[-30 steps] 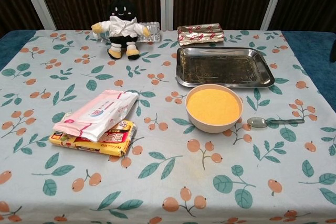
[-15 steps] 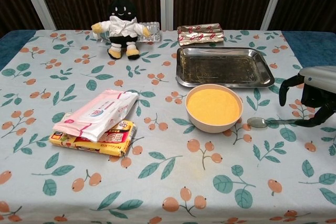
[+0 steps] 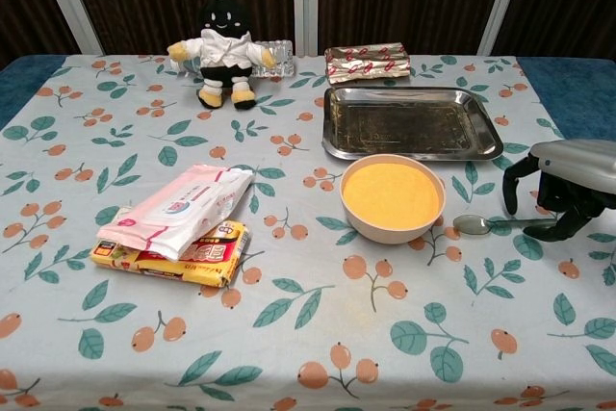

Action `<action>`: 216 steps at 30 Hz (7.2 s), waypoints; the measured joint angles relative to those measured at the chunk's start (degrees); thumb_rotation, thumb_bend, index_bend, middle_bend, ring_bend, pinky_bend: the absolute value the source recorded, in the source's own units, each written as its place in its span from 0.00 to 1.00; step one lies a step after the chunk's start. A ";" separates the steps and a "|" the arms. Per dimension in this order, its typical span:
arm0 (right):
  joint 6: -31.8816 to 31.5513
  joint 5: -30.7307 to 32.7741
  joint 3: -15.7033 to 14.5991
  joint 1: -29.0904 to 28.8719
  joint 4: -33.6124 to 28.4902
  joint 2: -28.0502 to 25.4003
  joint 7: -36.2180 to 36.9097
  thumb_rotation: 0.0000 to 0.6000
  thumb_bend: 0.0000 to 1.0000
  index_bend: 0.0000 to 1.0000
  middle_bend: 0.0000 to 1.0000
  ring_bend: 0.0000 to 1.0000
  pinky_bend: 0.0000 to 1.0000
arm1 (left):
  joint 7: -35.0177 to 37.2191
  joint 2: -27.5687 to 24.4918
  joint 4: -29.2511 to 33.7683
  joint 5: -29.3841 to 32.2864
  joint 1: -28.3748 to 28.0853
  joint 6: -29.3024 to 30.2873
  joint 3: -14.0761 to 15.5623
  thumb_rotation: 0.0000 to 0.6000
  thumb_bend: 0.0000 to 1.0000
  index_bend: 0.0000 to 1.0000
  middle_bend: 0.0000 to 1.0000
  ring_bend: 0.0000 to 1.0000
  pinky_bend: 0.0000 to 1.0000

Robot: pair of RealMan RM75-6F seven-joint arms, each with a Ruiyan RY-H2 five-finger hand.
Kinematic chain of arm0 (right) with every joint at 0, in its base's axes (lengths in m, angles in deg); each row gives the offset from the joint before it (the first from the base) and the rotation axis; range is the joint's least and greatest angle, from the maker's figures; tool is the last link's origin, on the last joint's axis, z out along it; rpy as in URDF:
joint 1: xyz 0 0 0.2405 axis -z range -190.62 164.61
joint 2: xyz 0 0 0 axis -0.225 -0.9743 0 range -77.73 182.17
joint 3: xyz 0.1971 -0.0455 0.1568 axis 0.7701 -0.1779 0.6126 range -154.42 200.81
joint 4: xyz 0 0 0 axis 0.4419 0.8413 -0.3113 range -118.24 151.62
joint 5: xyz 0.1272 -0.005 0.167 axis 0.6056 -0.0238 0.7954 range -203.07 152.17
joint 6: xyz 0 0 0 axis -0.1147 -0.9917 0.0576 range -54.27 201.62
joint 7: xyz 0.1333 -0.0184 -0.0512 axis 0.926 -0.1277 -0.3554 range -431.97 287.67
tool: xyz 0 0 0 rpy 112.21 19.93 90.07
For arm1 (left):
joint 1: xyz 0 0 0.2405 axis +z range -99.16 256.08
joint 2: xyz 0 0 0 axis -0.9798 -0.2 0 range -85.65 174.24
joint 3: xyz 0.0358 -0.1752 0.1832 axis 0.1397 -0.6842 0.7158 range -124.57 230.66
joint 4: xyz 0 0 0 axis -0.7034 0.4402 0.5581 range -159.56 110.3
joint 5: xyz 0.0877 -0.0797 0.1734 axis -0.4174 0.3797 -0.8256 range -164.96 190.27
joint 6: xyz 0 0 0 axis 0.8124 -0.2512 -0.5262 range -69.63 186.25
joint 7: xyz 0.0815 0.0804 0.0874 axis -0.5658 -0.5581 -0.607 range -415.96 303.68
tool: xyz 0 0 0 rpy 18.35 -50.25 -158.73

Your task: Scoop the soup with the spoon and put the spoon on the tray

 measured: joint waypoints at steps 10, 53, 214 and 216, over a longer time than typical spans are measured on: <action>1.12 1.53 -0.16 -1.22 2.19 1.56 0.25 1.00 0.29 0.50 1.00 1.00 1.00 | 0.20 0.09 -0.38 0.16 0.14 0.00 0.01 1.00 0.06 0.24 0.12 0.10 0.11; 2.75 -2.14 3.43 -15.89 -8.74 -10.33 -21.54 1.00 0.39 0.69 1.00 1.00 1.00 | 1.75 -0.25 -1.23 -0.20 1.39 1.83 -0.11 1.00 0.06 0.24 0.12 0.10 0.11; -12.64 -8.12 -3.18 -20.42 -7.15 6.11 -73.92 1.00 0.40 0.91 1.00 1.00 1.00 | 5.83 0.68 -4.25 -0.57 3.72 2.21 0.25 1.00 0.07 0.24 0.12 0.10 0.11; -13.50 -8.23 -3.30 -19.88 -8.10 5.79 -73.63 1.00 0.40 0.92 1.00 1.00 1.00 | 5.71 0.64 -4.14 -0.69 3.67 2.24 0.24 1.00 0.06 0.24 0.12 0.10 0.11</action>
